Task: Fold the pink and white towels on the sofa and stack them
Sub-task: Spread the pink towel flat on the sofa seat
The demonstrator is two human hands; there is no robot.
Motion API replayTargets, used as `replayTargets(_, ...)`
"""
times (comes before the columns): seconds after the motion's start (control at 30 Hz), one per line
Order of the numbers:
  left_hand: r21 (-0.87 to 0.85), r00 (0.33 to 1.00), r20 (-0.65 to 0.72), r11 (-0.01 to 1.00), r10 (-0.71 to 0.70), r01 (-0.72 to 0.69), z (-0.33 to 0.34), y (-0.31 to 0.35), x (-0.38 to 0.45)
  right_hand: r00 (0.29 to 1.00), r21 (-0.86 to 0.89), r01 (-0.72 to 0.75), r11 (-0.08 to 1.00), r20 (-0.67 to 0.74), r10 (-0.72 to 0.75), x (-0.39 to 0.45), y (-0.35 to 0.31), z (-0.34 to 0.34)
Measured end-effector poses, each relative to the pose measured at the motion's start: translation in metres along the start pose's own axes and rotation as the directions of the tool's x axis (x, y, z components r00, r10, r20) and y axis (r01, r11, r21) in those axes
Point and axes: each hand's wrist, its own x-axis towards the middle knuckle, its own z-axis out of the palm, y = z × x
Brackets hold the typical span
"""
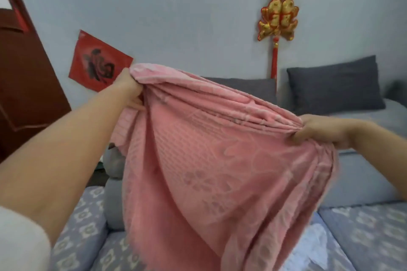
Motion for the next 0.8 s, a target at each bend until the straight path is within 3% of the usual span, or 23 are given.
replayTargets(0.07,-0.151,0.997,0.08,0.988,-0.018,0.03,0.055,-0.006,0.004,0.996,0.058,-0.077,0.995,-0.042,0.079,-0.002,0.04,-0.005)
replayTargets(0.2,0.058,0.999,0.01,0.997,0.047,-0.048,0.177,0.002,-0.002,0.957,0.125,-0.263,0.957,-0.092,0.275,-0.041,0.128,-0.019)
replayTargets(0.3,0.172,0.987,0.141,0.979,0.081,-0.106,0.27,0.033,-0.02,0.923,0.18,-0.355,0.917,-0.09,0.375,-0.083,0.193,-0.042)
replayTargets(0.47,0.194,0.929,0.334,0.952,0.163,-0.236,0.44,0.14,-0.075,0.881,0.328,-0.413,0.85,-0.093,0.464,-0.15,0.322,-0.119)
replayTargets(0.6,0.153,0.853,0.478,0.937,0.209,-0.315,0.605,0.247,-0.145,0.809,0.494,-0.466,0.734,-0.099,0.579,-0.211,0.433,-0.201)
replayTargets(0.7,0.064,0.772,0.574,0.925,0.273,-0.375,0.746,0.339,-0.199,0.65,0.63,-0.476,0.613,-0.217,0.728,-0.267,0.503,-0.256)
replayTargets(0.8,-0.191,0.64,0.645,0.899,0.418,-0.395,0.828,0.431,-0.288,0.402,0.709,-0.443,0.549,-0.39,0.828,-0.312,0.571,-0.322)
